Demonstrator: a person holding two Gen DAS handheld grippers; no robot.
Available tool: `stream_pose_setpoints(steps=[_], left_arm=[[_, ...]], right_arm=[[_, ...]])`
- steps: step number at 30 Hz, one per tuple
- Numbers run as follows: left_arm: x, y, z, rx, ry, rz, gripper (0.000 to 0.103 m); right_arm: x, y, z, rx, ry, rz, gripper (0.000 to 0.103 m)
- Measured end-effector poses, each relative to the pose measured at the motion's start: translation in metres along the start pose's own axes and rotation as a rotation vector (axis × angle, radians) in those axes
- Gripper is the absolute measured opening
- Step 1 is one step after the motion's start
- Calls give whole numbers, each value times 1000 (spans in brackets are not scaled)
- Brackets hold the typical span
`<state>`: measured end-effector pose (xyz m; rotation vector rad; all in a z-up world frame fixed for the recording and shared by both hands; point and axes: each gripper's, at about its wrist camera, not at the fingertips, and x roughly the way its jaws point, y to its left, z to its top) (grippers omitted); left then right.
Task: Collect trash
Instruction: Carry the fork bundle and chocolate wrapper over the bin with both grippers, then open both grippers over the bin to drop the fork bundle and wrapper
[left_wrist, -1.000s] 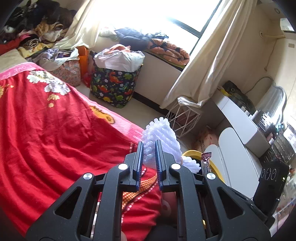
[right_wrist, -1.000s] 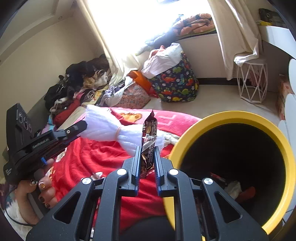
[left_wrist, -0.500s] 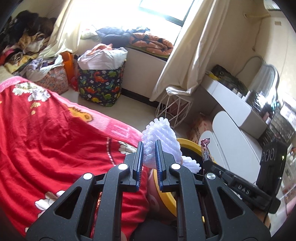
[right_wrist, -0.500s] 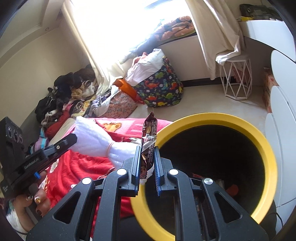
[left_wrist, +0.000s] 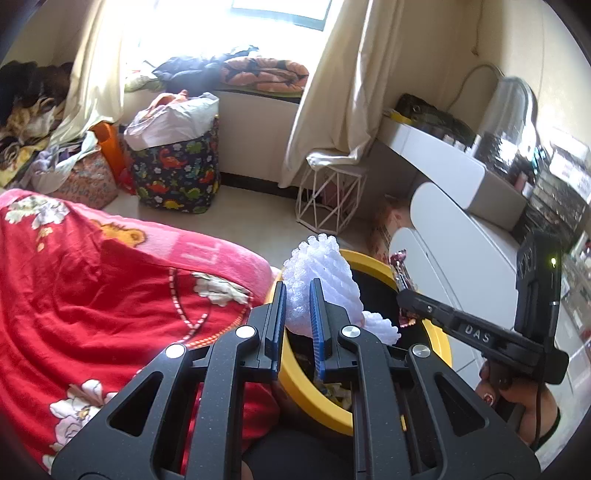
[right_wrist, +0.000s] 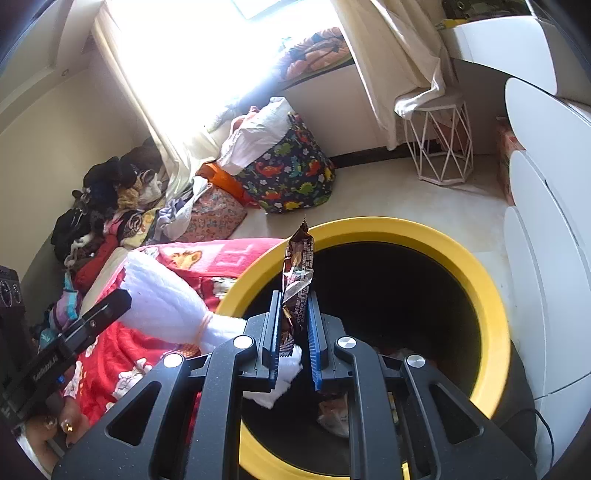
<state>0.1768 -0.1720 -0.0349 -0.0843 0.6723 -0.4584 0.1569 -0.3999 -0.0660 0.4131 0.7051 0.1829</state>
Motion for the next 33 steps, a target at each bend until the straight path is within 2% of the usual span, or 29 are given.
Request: stream_pose_setpoints(steps=[14,15,16,18,20,22,23,25,27,33], left_arm=[[25,-35,-11,92,84,-39,10],[26,-36,-12,96,86,-40,16],[27,-38,-12,100,86,-41,27],[27,-38,-12,96,89,-47,40],[26,-38,-13,91,91,-47,44],[24,-37,-13,83,94,-40,63],[23,-37,-14,78,95,-43,65],[19,-35,-15,64,93,-48,83],[16,-34,-15,57,91,-41,91],[4,-29,-20,45,87,8,92]], right_arm=[[-4,-23,0,36,23,-31,17],[-4,-24,-1,38,25,-34,18],[-5,-25,-1,41,28,-38,19],[-7,-28,-2,51,29,-46,28],[-10,-29,-3,55,28,-49,36],[-15,-29,-3,52,22,-56,41],[-18,-29,-4,48,19,-54,45],[-24,-27,-5,39,11,-54,52],[-29,-25,-6,25,3,-53,60],[-46,-10,-6,-31,-45,-50,81]])
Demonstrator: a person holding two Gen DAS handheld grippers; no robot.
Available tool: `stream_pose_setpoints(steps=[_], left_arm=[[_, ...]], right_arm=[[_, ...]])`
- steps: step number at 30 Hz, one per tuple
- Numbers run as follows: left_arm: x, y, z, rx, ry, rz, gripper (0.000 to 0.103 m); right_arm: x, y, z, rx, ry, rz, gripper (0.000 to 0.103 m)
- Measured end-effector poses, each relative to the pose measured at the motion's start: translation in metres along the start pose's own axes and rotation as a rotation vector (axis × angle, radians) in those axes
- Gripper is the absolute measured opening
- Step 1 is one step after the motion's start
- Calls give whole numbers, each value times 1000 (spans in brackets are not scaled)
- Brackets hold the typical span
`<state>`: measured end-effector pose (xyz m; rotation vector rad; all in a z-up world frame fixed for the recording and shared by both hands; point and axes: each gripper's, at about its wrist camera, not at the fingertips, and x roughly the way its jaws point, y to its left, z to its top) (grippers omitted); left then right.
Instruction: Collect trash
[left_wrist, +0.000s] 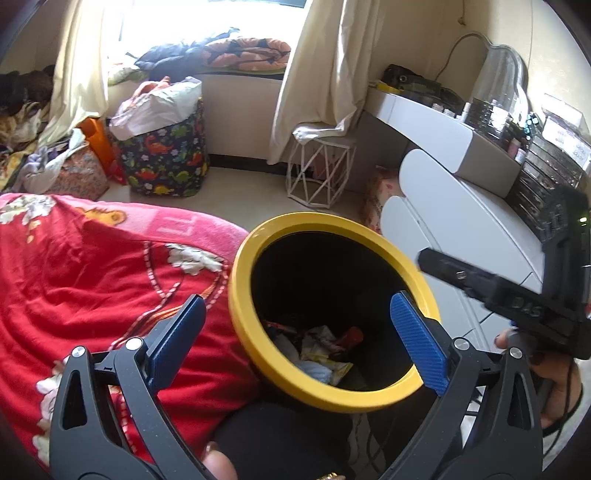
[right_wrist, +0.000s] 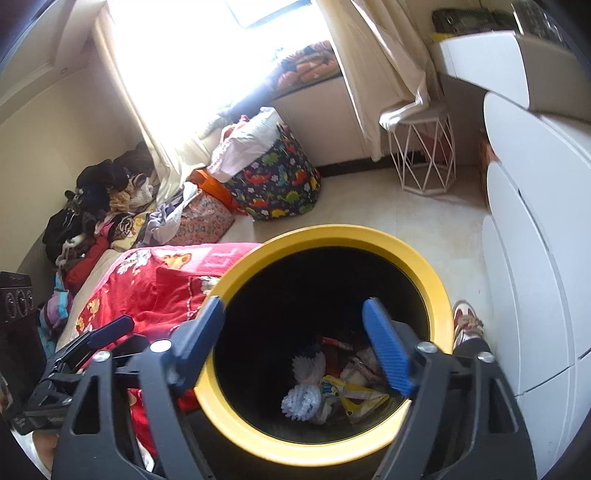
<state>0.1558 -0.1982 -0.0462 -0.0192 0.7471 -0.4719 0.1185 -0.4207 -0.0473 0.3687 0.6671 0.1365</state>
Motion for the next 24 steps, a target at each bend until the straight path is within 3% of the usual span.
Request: stream_pose_setpoints(steps=[5,11,17,24], left_arm=[[-14,9,-4,-27,-12,44,92],[-36,18,-7,-55,-45,110,92],[-60,26,-15,-85,-81,202,92],[-92,29,-34,-91,-177,307,92]], right_arm=[[-12,15,-2,-52,-38,-14,91],[-30,33,-6,-110,-100,-18,97],[-48,52,-16,-176,-184,-39,97],[-74,73,-49,-269,-352,-52,97]])
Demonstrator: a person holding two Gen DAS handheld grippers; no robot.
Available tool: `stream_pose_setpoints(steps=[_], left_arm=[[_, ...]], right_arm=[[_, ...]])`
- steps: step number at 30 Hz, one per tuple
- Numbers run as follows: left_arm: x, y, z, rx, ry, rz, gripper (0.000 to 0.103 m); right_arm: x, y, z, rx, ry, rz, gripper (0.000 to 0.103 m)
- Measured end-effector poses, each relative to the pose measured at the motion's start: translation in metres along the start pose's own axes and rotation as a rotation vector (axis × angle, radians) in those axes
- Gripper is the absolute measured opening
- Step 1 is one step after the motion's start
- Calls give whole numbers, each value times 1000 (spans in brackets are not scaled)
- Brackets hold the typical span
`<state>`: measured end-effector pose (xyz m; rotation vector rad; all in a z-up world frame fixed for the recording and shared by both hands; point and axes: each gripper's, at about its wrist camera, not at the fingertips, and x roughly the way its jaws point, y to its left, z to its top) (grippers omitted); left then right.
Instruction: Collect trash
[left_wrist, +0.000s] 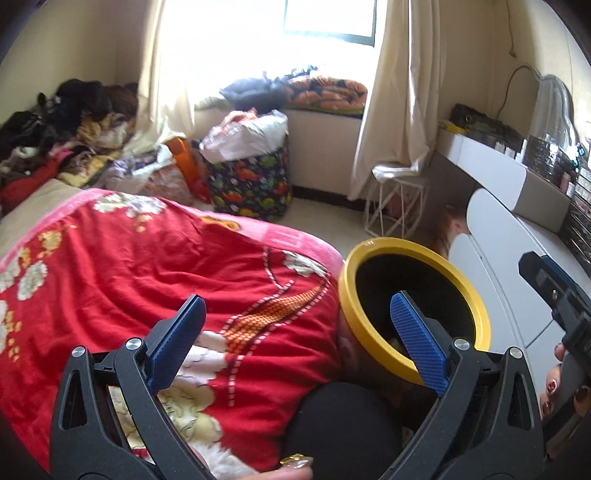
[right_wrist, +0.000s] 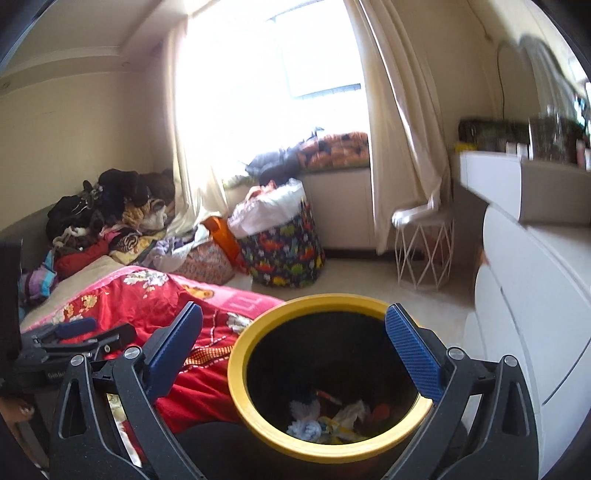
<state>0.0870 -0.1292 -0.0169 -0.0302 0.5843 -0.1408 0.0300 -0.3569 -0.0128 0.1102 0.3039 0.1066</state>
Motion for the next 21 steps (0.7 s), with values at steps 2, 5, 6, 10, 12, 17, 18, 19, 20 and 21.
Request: stream_pose_setpoints(steps=[2,5,6,10,12,17,18,19,20,21], left_arm=[[-9,4,-4,-4,-40,18,92],[-20,9,-5,-4,-92,40,92],[-23,11,-5,-11,-106,44,92],[-31,14,-8,-12,-136,66,92],[-33,13,-11,-6,-135,57,92],[-31,13,-12,-6,-121,47,92],[-31,13,-12,-4,-120,47,92],[-30,13,-13,-4,-117,48,92],[-30,13,-13,-5,-113,48,92],[-30,13,-13,-5,-112,46,92]], right_arm=[[-8,6,-6,-22,-43,-13,97],[-23,15,-17,-24,-109,-28,97],[-25,17,-18,-24,-124,-35,97],[-27,22,-21,-55,-152,-60,97],[-28,20,-20,-58,-165,-70,97],[-28,13,-20,-41,-167,-95,97],[-28,13,-20,-39,-165,-94,97],[-27,12,-20,-38,-162,-96,97],[-26,11,-20,-38,-159,-96,97],[-25,11,-20,-38,-156,-96,97]])
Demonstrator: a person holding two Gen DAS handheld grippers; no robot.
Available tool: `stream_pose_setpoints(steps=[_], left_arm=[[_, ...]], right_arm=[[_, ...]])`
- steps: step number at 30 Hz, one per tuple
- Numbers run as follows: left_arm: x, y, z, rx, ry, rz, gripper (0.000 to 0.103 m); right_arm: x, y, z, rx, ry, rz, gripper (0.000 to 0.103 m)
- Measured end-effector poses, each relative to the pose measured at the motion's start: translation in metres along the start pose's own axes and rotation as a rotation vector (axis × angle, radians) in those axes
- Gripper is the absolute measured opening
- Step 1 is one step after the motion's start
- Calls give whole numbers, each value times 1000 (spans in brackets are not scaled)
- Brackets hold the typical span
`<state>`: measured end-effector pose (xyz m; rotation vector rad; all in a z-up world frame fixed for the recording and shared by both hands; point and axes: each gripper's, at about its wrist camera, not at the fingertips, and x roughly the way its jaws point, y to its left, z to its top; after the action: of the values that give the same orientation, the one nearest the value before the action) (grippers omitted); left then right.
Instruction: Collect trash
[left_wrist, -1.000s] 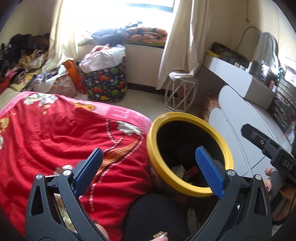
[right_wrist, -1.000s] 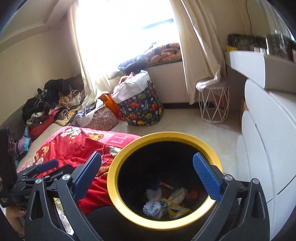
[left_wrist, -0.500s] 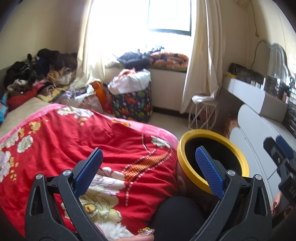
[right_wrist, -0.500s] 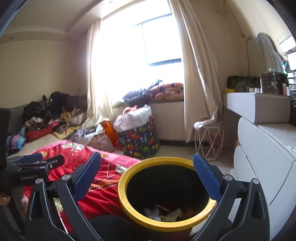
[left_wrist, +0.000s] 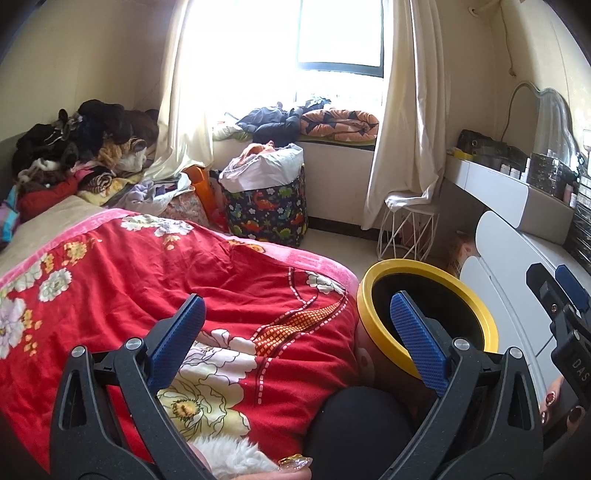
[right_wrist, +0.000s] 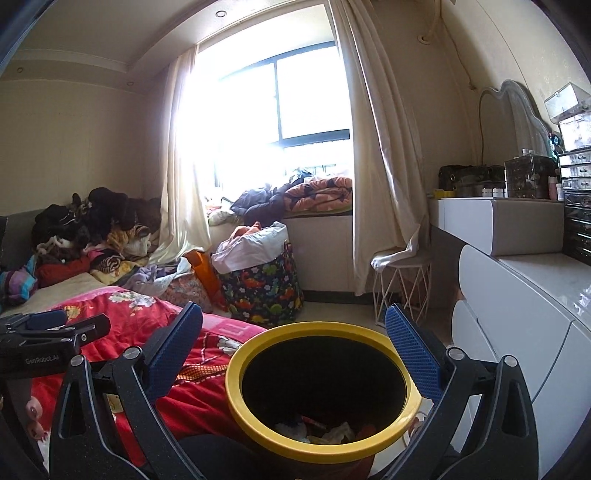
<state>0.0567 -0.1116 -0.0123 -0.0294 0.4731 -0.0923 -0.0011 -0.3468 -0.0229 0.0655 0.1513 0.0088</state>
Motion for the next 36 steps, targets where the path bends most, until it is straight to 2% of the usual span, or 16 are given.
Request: stream_pose_setpoints(steps=[36], left_arm=[[0,0,0,0,1,2,92]], right_arm=[[0,7,-4,12,5,-7,97]])
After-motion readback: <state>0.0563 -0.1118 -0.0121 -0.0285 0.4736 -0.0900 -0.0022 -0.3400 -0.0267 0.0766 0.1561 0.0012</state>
